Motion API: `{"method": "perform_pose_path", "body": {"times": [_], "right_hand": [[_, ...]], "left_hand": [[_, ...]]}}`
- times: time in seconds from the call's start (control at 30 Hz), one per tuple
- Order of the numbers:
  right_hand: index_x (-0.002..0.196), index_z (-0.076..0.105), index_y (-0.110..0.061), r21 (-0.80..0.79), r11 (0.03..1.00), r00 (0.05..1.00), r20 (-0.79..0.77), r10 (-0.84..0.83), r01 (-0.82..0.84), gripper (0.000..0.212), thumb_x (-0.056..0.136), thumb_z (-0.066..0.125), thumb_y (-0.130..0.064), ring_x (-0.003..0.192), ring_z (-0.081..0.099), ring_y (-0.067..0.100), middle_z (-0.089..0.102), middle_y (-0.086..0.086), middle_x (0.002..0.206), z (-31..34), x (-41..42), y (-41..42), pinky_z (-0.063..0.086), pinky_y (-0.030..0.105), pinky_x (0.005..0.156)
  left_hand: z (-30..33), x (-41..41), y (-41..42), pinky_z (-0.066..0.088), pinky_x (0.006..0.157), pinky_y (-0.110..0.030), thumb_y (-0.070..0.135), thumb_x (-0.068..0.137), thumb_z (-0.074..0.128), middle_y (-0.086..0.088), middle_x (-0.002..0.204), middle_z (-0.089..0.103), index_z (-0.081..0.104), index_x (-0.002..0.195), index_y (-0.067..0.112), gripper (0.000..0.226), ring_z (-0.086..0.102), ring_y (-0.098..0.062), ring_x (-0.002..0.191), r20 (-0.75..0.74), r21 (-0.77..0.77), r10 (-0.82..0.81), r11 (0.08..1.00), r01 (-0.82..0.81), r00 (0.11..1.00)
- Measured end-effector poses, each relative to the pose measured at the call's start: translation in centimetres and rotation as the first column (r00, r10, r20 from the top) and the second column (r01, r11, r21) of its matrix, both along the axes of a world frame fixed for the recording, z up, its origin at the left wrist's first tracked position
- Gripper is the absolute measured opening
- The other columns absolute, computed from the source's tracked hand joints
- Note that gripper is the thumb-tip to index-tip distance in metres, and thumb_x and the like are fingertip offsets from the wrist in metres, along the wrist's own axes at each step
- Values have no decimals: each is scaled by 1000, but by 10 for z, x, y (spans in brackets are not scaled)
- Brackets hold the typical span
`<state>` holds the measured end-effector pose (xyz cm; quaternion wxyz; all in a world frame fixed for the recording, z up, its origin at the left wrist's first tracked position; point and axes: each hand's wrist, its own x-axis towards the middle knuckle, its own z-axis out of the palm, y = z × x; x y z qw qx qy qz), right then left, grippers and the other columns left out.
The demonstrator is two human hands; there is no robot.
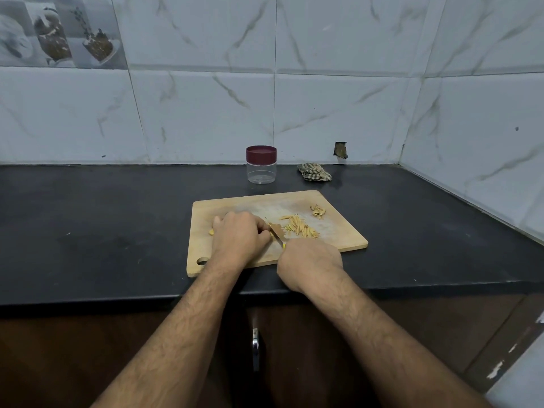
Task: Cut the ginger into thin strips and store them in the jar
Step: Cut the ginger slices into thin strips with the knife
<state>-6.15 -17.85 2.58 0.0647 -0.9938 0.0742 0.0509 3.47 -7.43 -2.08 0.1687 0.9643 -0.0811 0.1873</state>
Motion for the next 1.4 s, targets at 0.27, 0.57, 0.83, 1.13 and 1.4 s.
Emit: {"method": "perform_pose_path", "body": {"times": [0.27,0.57,0.83,1.13,1.4], "right_hand": [[115,60,-17,-22,1000,1000,-13,-18,18,21,97,49,-20,84,53,22,60,2,101,-10,-17,-9,42,34,70],[113,61,-18,12,1000,999,42,-1,0,23,98,44,-21,85,52,23,58,1,100,-10,-14,-12,42,34,70],[119,60,-15,20,999,999,25,26,-27,26,101,43,-25,88,52,22,62,4,109,-6,-7,-8,42,34,74],[123,58,-15,-14,1000,1000,-19,22,-22,28,99,45,-20,92,52,22,63,4,117,-2,-3,-4,42,34,75],[112,58,-14,-12,1000,991,-131,8,-10,20,94,49,-14,80,53,22,59,3,99,-1,-12,-15,42,33,66]], "left_hand": [[-1,-1,1,34,93,-42,37,86,56,14,85,70,77,86,37,22,54,-17,96,-7,-6,5,1000,-5,1000],[0,-4,3,32,94,-40,33,88,59,16,85,72,78,85,33,19,56,-12,97,-6,-105,3,994,-4,1000],[0,-3,1,33,95,-41,35,87,57,14,89,72,77,88,35,20,54,-16,101,-2,-62,3,998,-4,1000],[0,-5,1,31,92,-41,39,88,57,12,93,71,76,92,36,20,52,-17,100,42,27,-4,1000,3,999],[1,-4,0,32,92,-41,41,87,57,14,91,70,75,88,36,19,51,-15,98,35,35,8,999,-10,999]]}}
